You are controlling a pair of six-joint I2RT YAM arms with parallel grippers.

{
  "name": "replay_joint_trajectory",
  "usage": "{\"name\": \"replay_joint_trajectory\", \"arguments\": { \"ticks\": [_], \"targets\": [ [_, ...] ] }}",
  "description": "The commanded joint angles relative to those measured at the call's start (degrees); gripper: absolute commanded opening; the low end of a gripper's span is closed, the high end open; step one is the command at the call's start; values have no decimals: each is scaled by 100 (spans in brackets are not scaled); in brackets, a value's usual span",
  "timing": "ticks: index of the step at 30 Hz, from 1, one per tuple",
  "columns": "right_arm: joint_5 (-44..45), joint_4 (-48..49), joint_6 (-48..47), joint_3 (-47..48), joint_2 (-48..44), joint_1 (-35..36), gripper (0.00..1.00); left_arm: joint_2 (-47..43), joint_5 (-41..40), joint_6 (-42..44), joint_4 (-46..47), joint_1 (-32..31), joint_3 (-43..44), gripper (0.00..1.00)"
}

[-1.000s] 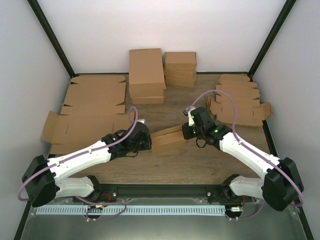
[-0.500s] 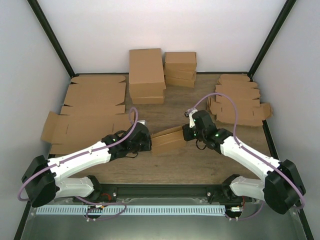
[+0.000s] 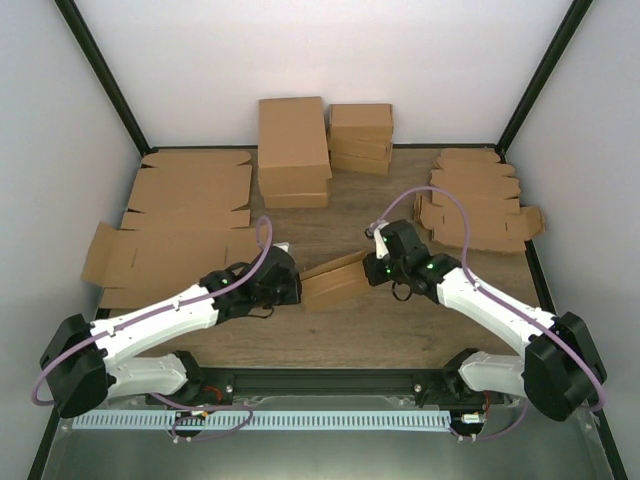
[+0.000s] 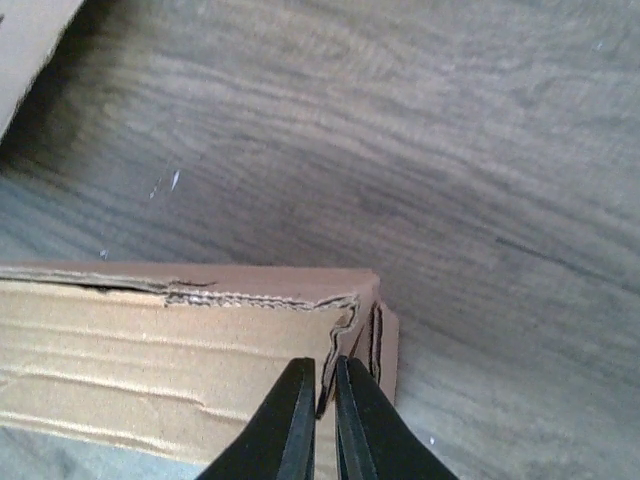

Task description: Fold the paper box

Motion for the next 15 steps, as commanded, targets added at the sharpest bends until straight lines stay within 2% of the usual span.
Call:
{"name": "replay_joint_trajectory", "arguments": {
  "ticks": [1, 11, 12, 14, 15],
  "targets": [
    [-335, -684, 13, 294, -20, 128, 9, -69, 210, -25, -170, -30, -121, 4],
    [222, -1129, 681, 404, -77, 647, 4, -129, 404, -198, 182, -90, -296, 4],
    [260, -1173, 716, 432, -86, 646, 7, -136, 390, -221, 214, -87, -294, 4],
    [334, -1229, 788, 470, -154, 648, 23, -130, 360, -241, 238, -100, -281, 4],
    [353, -1237, 799, 485, -199, 646, 26, -128, 349, -234, 234, -104, -274, 4]
  ]
}}
